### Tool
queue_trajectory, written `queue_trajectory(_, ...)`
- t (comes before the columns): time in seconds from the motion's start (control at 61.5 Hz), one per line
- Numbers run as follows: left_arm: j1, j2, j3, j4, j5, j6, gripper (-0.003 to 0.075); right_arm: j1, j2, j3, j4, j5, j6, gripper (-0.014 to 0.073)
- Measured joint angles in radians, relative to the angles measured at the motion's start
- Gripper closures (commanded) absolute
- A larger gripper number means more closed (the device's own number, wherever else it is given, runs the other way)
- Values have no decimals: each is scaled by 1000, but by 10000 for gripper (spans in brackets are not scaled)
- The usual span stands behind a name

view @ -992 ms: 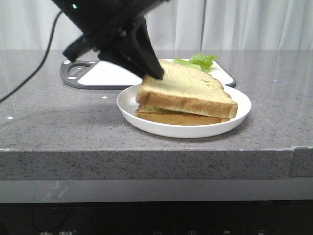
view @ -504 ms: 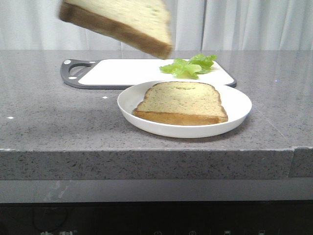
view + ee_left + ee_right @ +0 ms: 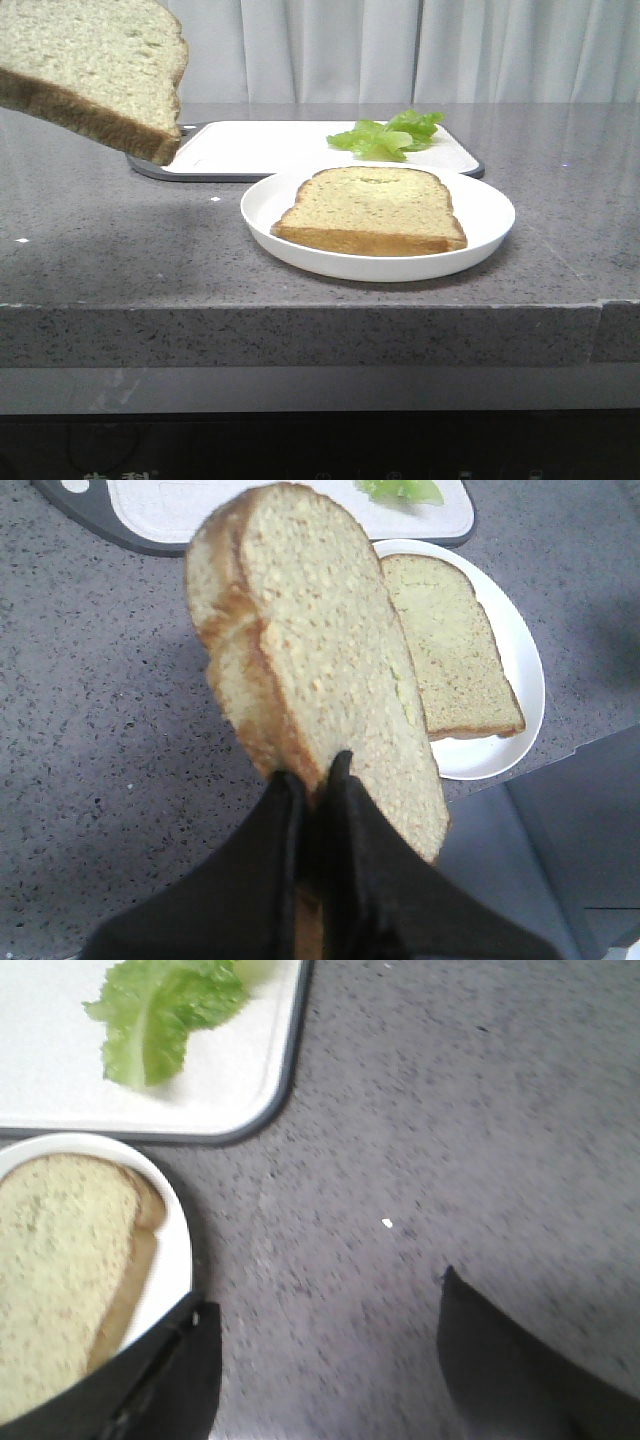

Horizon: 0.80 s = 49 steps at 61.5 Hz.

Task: Left arm grabs bread, right arm adds lettuce
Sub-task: 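Move the right gripper to the lettuce leaf on the cutting board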

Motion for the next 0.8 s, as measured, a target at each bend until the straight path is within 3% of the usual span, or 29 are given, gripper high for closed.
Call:
queue_trajectory(0.521,0,0,2,1,0,0,741,-4,536,-410,374,23,-275,107)
queue_trajectory(0.797,0,0,2,2,0,0,741,-4,781,-627,486,71,-341,107)
